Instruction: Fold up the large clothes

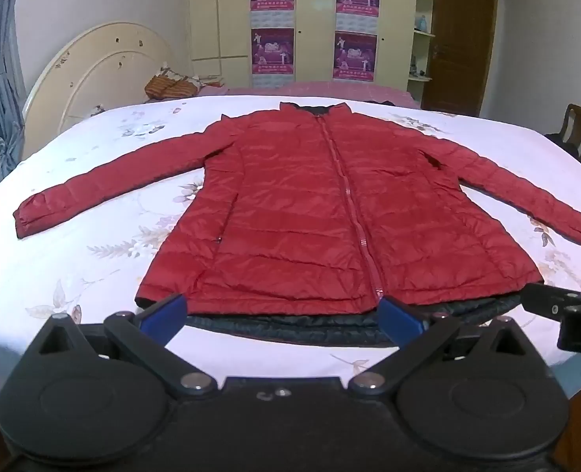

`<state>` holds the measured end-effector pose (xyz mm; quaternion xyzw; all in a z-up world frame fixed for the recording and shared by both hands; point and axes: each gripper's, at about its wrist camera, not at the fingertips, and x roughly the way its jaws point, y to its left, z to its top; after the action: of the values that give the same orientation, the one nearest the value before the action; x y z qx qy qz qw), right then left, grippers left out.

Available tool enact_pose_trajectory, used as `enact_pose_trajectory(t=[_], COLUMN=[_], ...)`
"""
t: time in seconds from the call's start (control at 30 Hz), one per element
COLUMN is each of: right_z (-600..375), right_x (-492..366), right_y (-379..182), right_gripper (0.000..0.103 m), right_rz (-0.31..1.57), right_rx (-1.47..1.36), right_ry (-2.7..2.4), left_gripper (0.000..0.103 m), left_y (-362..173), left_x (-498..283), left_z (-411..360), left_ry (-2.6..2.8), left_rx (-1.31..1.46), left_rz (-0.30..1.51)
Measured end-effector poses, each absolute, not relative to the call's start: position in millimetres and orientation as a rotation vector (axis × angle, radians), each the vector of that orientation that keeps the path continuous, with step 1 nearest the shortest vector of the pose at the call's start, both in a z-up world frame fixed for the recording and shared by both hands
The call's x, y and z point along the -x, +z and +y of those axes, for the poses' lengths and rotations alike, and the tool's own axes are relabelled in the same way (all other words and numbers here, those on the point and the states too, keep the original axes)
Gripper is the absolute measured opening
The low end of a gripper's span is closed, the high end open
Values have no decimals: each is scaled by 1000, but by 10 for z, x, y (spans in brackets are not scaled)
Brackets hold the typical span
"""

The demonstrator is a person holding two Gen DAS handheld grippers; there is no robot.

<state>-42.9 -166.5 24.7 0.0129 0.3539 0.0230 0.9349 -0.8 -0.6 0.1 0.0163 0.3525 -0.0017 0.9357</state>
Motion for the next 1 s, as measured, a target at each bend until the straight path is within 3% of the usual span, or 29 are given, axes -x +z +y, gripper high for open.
enact_pose_trajectory(t=[1.0], right_z=[-1736], right_x=[433], right_y=[223], right_gripper=[103], right_rz=[731], right_rx=[-35], right_ry=[19], left_gripper=[103], left_y=[-39], left_x=[-21], left_z=[-9], left_ry=[1], left_rx=[-38], left_rz=[742])
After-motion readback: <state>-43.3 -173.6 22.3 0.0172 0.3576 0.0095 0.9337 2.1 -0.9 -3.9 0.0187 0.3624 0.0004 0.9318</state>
